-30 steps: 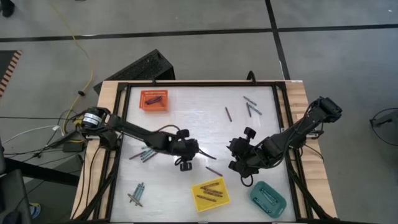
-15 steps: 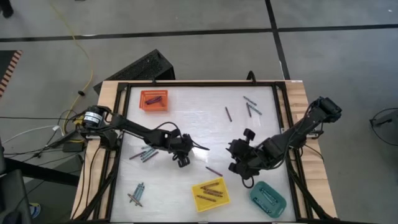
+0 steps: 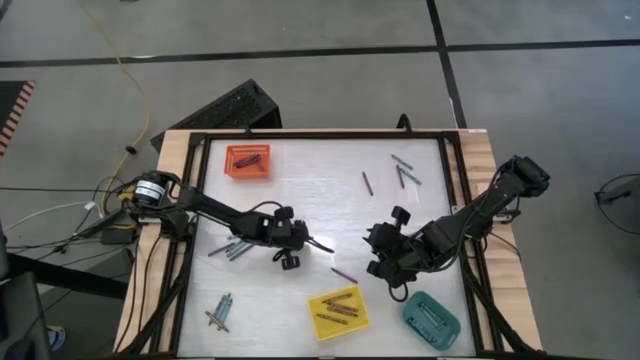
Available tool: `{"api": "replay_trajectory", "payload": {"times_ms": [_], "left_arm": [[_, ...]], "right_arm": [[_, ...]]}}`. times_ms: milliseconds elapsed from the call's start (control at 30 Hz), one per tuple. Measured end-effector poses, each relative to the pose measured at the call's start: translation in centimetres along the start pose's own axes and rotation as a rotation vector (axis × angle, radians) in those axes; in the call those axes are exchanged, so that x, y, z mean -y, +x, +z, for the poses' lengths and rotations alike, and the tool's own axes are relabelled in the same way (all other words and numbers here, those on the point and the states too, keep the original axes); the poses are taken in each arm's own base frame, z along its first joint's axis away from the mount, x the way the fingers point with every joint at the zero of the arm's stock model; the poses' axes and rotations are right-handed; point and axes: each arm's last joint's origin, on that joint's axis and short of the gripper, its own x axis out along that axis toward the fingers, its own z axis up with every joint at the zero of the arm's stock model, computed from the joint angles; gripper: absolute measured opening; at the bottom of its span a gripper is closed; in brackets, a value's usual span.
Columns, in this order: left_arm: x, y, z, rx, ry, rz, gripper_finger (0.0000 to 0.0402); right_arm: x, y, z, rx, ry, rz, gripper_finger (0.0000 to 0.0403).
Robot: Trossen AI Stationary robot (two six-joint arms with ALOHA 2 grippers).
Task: Sort crayons
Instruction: Put the purple crayon into the orange bin
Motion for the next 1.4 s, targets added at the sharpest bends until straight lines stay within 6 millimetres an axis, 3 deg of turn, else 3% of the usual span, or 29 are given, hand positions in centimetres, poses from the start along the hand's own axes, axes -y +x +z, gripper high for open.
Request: {"api": "replay_trajectory", "payload": {"times_ms": [167, 367, 500, 933, 1167, 1400], "left_arm": [[0.1, 0.4, 0.0, -0.012, 0.075, 0.011, 0.0004], [-1.0, -1.8, 1.8, 0.008, 0.163, 0.063, 0.0002], [-3.0, -3.9, 3.2, 0.028, 0.196, 0.139, 0.0001], [-9.9, -8.4, 3.2, -0.037, 0.269, 0.339, 0.0], [-15.3, -8.9, 2.0, -0.175, 0.24, 0.392, 0.0], [-18.4, -8.9, 1.2, -0.242, 0.238, 0.415, 0.0]], "right_arm": [[0.0, 0.0, 0.0, 0.002, 0.003, 0.002, 0.0103], [0.0, 0.0, 0.0, 0.002, 0.003, 0.002, 0.0103], [0.0, 0.0, 0.0, 0.002, 0.004, 0.003, 0.0103], [0.0, -0.1, -0.1, -0.002, -0.006, 0.001, 0.0103], [0.0, 0.0, -0.1, -0.003, -0.009, 0.0, 0.0103], [0.0, -0.1, -0.1, -0.002, -0.005, 0.001, 0.0103]]}}
